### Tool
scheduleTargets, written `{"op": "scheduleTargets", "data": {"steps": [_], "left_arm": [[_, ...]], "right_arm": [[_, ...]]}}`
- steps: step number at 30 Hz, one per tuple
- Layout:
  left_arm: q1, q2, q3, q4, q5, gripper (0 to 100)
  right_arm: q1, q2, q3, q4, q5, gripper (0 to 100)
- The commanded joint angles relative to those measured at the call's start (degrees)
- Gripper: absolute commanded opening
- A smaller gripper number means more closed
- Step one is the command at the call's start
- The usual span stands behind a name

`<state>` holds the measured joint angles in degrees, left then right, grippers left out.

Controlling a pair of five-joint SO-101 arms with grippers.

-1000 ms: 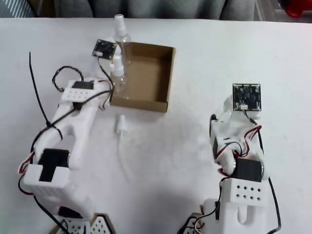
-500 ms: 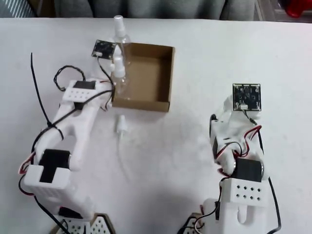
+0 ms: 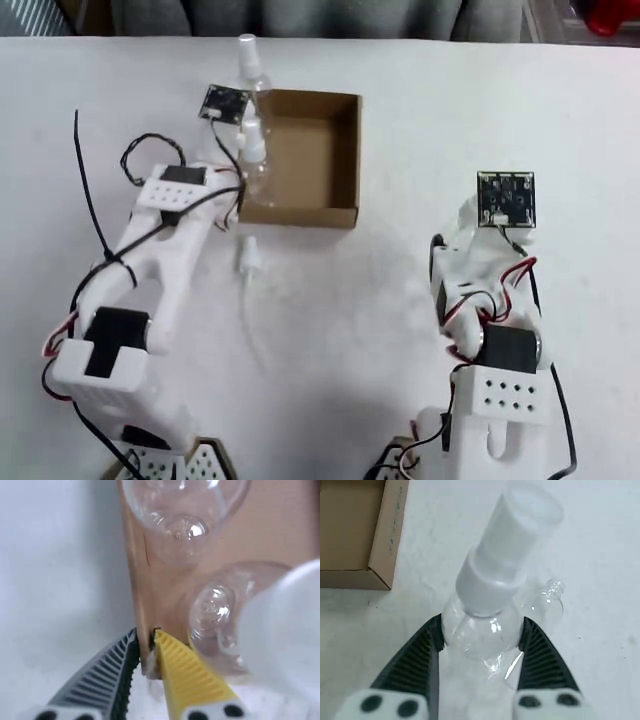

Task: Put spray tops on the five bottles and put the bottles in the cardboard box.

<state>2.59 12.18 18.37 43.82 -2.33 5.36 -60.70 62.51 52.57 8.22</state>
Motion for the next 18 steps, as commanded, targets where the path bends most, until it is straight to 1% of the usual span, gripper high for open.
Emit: {"op": "scheduleTargets", "data": {"steps": [1,6,14,18], "left_arm": [[3.2,-0.5,0.1,2.5,0.6,3],[3.3,-0.5,0.4,4.1,0.6,3],[3.5,-0.6,1.8,4.3,0.5,3],[5.3,-0.7,1.9,4.5,0.4,2]], "right_arm": [[0.0,1.4,0.6,0.0,-0.5,1.7],[0.0,1.4,0.6,0.0,-0.5,1.7],[0.0,1.2,0.6,0.1,-0.5,1.7],[0.4,1.2,0.6,0.1,-0.4,1.7]]}}
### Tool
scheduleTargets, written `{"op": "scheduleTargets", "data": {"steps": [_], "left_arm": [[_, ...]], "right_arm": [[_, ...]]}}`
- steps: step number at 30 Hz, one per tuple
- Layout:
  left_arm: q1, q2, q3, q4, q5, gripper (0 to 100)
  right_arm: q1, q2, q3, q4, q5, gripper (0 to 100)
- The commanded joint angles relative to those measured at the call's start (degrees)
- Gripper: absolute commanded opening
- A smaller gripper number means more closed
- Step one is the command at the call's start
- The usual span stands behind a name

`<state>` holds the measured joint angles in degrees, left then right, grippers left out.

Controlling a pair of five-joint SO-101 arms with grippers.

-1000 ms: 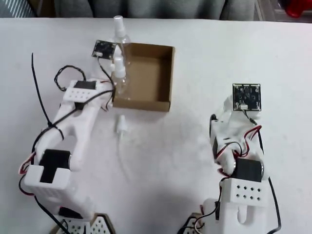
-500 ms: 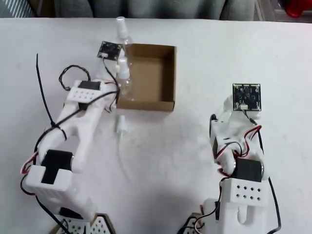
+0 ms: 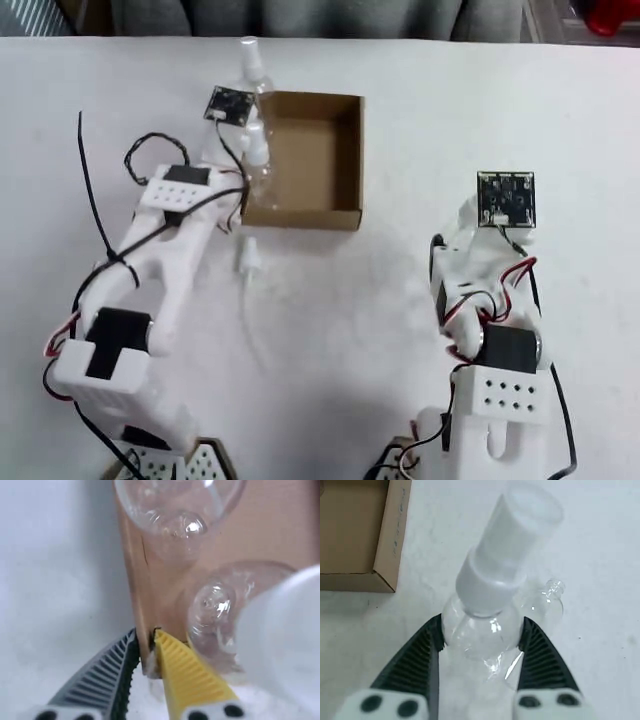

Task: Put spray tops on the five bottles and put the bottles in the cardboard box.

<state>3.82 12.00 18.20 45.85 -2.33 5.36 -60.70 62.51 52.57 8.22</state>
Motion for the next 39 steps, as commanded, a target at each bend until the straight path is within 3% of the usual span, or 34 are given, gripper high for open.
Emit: {"op": "scheduleTargets", "data": {"steps": [1,7,17,30,39], "left_arm": [[4.4,-0.5,2.1,2.5,0.4,2],[4.3,-1.6,2.3,3.3,0.2,2],[5.1,-17.7,14.8,-1.2,0.6,2],[3.8,-18.2,16.7,-2.4,0.6,3],[3.7,-18.7,16.8,-0.4,0.7,15]], "right_arm": [[0.7,1.2,0.6,0.0,-0.4,1.7],[0.9,1.3,0.7,0.1,-0.3,1.7],[0.9,1.4,0.7,0.2,-0.4,1.7],[0.9,1.2,1.5,0.1,-0.3,1.7],[0.9,1.2,1.5,0.1,-0.3,1.7]]}}
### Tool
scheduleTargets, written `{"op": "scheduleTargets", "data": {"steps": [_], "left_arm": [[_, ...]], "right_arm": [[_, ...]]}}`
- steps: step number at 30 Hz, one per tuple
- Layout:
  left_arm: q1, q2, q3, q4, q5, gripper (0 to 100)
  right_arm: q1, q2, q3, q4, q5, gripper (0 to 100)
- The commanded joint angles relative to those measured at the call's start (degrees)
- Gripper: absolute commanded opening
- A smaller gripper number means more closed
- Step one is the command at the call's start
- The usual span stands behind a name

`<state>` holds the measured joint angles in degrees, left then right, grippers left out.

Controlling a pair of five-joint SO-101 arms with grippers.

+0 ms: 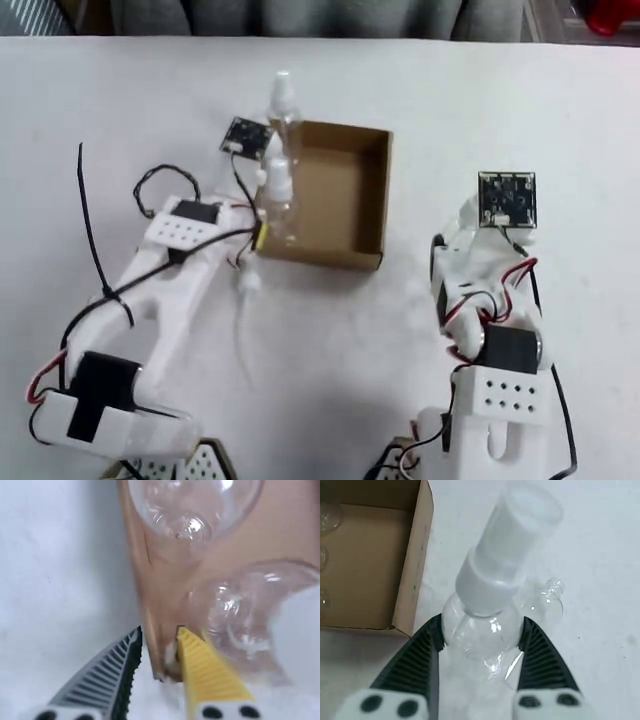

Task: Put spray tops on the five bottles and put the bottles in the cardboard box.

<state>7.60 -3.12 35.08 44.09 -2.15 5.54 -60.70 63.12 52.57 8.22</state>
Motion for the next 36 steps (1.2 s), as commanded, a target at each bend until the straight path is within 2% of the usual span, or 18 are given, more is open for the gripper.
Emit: {"op": "scheduleTargets", "data": {"steps": [1,9,20,24,30,36], "left_arm": [[0.0,-3.6,-0.1,1.4,0.5,16],[-1.4,-3.6,-0.7,3.2,0.5,22],[-2.1,-3.8,-2.5,3.4,0.5,22],[-2.0,-7.8,-2.1,3.6,0.5,22],[-1.9,-14.5,-2.0,7.5,0.5,22],[-2.2,-15.3,-2.0,9.7,0.4,23]], "right_arm": [[0.7,1.2,1.0,0.1,-0.3,1.7],[0.7,1.2,1.1,0.0,-0.3,1.7],[0.7,1.2,1.1,0.0,-0.3,1.7],[0.7,1.2,1.1,0.0,-0.3,1.7],[0.7,1.2,1.1,0.0,-0.3,1.7],[0.7,1.2,1.1,0.0,-0.3,1.7]]}}
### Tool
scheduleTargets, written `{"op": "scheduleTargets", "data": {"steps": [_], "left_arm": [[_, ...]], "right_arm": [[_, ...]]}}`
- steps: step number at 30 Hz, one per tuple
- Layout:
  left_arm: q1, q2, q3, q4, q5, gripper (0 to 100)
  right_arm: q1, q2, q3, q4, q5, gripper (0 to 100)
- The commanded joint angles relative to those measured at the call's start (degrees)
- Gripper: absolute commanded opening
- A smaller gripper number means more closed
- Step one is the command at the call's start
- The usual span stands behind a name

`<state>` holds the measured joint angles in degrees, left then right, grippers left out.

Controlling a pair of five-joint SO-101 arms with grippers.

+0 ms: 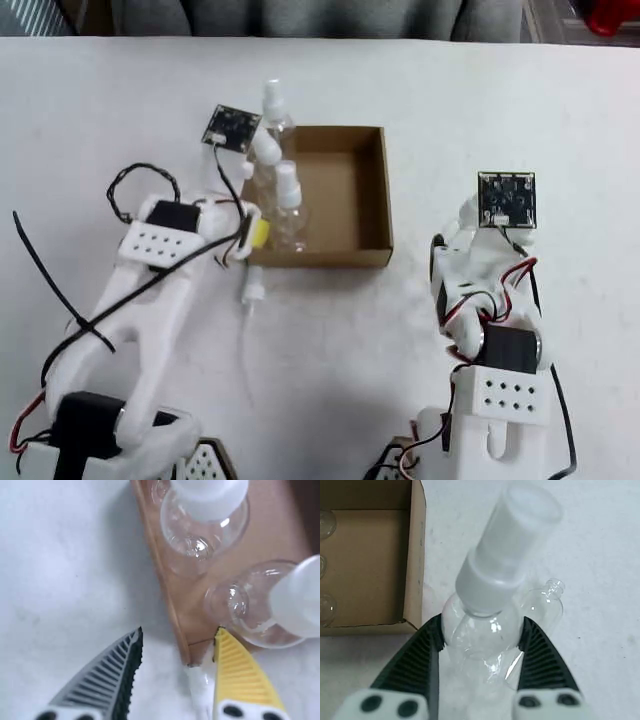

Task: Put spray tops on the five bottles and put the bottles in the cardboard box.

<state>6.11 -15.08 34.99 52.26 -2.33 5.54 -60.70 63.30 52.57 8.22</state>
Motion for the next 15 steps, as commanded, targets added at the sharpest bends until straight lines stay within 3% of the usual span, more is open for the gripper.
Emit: {"op": "scheduleTargets", "data": {"steps": [1,9,15], "left_arm": [[-0.7,-3.4,-1.9,2.3,0.6,23],[-0.7,-3.7,-2.5,10.1,0.6,22],[-0.7,-11.7,-1.8,16.2,0.6,22]], "right_arm": [[0.7,1.2,1.0,0.0,-0.3,1.7],[0.7,1.2,0.6,-0.2,-0.2,1.7],[0.3,1.2,-4.0,0.0,-0.2,1.7]]}}
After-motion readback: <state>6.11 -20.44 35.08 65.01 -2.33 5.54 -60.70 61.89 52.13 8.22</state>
